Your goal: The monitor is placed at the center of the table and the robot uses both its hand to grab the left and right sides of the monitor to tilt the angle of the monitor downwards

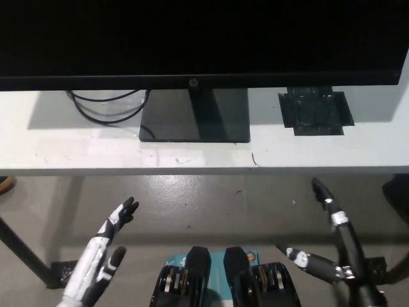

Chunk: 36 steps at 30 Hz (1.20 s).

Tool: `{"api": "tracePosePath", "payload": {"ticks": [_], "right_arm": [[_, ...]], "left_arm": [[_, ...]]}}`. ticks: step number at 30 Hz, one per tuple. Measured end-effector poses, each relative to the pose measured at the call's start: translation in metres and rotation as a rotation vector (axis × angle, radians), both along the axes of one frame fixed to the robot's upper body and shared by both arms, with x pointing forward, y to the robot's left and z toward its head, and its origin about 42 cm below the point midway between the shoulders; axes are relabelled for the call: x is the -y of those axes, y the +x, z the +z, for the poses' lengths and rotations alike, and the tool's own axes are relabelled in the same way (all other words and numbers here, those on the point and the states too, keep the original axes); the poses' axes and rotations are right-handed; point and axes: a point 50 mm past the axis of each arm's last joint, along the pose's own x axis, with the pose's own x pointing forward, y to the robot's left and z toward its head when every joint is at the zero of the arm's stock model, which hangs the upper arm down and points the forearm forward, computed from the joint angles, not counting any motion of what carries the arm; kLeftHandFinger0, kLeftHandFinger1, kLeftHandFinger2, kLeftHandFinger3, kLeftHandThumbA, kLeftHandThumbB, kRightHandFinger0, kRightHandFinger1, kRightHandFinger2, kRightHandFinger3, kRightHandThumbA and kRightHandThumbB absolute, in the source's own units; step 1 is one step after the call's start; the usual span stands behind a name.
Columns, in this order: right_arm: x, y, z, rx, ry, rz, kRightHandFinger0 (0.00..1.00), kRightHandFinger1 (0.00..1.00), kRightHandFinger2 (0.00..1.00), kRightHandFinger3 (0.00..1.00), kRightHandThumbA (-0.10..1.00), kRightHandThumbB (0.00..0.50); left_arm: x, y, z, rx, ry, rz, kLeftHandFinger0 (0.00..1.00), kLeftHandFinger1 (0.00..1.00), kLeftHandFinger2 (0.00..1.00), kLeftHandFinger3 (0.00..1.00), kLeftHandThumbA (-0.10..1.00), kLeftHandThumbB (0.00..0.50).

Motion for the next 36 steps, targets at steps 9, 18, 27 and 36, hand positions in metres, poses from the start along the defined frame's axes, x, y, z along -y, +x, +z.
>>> {"api": "tracePosePath", "payload": {"ticks": [9,18,27,36], "right_arm": [[0.048,-0.013,0.064,0.246,-0.067,-0.115,1.0,1.0,1.0,1.0,1.0,0.416],[0.084,0.012,0.11,0.41,-0.101,-0.222,1.0,1.0,1.0,1.0,1.0,0.427],[0.119,0.046,0.131,0.416,-0.095,-0.266,1.0,1.0,1.0,1.0,1.0,0.366],[0.138,0.1,0.14,0.314,-0.032,-0.237,1.0,1.0,1.0,1.0,1.0,0.428]], "left_arm": [[-0.052,-0.019,0.109,0.374,0.103,0.102,1.0,1.0,1.0,1.0,1.0,0.358],[-0.129,0.0,0.158,0.459,0.16,0.269,1.0,1.0,1.0,1.0,1.0,0.379],[-0.177,0.02,0.186,0.448,0.161,0.359,1.0,1.0,1.0,1.0,1.0,0.437],[-0.211,0.045,0.21,0.375,0.19,0.419,1.0,1.0,1.0,1.0,1.0,0.497]]}}
